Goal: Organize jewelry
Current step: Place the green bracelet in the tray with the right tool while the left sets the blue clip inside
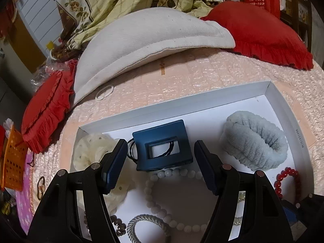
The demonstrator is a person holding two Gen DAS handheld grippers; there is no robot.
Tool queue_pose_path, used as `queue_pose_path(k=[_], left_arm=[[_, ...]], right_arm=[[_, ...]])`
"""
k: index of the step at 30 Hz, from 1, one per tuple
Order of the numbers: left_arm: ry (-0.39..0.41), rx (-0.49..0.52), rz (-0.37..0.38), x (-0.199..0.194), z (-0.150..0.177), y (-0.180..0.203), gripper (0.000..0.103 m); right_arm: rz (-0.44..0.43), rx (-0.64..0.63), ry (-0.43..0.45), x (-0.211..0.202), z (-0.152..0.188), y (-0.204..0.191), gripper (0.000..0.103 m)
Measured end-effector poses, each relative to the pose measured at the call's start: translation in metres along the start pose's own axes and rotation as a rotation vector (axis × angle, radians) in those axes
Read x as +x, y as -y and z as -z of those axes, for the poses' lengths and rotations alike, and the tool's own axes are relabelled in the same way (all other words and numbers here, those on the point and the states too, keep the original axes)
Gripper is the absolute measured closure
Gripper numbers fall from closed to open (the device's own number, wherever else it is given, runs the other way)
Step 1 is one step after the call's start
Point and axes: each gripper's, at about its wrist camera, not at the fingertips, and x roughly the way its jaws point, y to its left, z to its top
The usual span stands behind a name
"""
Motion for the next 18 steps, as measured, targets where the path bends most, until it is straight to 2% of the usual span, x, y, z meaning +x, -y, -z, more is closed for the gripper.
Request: queue_pose_path(k=[1, 3, 5, 11, 18], left_arm=[[0.002, -0.008, 0.005, -0.003, 0.0, -0.002, 0.035], [0.012, -0.018, 0.017, -0.01, 0.001, -0.005, 0.035], [0.026, -0.025, 0.021, -0.019, 0.001, -0.007, 0.035], [0.089, -0.053, 0.026, -0.058, 0.011, -0.02, 0.035], [0.151, -0.099, 0.013, -0.107, 0.037, -0.043, 0.035]], right_arm=[[-0.005, -0.003, 0.001, 0.0, 0.0, 0.0, 0.089], [0.002, -0.015, 0.013, -0.003, 0.0, -0.003, 0.075], [0.021, -0.031, 0.038, -0.007, 0.001, -0.007, 0.067], [0.026, -0.011, 0.061, -0.016, 0.001, -0.006, 0.067], [0.046, -0.029, 0.093, -0.036, 0.012, -0.019, 0.067]])
